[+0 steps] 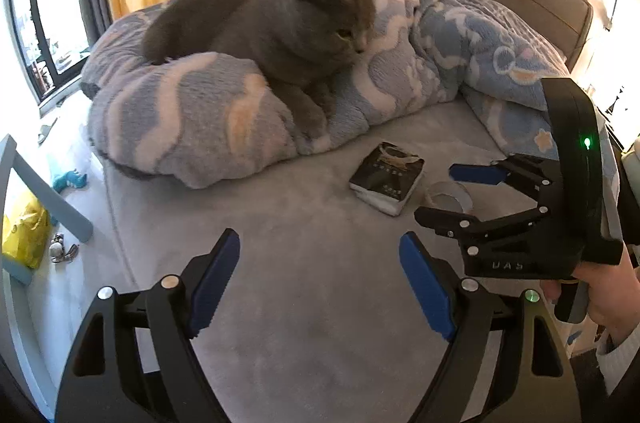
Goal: Collect trash
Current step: 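Grasp the second cardboard tape core with the right tool while the left approaches the tissue pack, then grasp the black Face tissue pack with the left tool while the right holds the core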
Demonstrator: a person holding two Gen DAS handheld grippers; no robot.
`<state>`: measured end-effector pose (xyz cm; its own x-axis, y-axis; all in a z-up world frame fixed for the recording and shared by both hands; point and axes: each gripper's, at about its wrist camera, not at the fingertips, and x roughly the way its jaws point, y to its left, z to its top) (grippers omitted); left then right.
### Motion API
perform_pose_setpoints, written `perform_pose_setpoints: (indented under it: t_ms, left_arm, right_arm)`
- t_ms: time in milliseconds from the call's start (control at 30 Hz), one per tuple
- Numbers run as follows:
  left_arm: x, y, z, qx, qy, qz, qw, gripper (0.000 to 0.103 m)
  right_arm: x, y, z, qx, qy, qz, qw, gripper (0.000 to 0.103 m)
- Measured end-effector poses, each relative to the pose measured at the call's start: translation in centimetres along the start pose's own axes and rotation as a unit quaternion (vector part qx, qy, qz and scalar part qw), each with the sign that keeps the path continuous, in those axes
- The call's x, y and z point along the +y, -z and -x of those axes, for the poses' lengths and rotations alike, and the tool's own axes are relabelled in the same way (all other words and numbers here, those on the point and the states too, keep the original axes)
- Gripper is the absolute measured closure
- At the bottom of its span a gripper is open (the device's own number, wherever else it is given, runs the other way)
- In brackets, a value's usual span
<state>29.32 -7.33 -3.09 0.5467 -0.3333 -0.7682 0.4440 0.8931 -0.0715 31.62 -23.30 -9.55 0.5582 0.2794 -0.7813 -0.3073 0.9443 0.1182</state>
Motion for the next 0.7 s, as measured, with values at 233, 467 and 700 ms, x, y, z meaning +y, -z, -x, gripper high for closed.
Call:
perform_pose_setpoints:
  t_ms: [233,467,700]
  left_arm:
    - [-0.4,-0.6,-1.8,0.009,0.018,-0.005,0.9998,0.019]
    - [-1.3,-1.4,-3.6,0.006,0.031,-0.024,0.9992,0.019]
    - [-2.5,-1.9,-5.4,0.012,0.057,-0.056,0.9967,0.018]
  right_arm:
    - [-1.0,0.9,-0.9,0.026,-0.014,0.000,1.000,0.048]
    - [-1.4,1.0,-0.8,0.031,-0.026,0.011,0.999,0.058]
    - [-2.9,0.9,0.8,0.010,-0.036,-0.001,0.999,0.058]
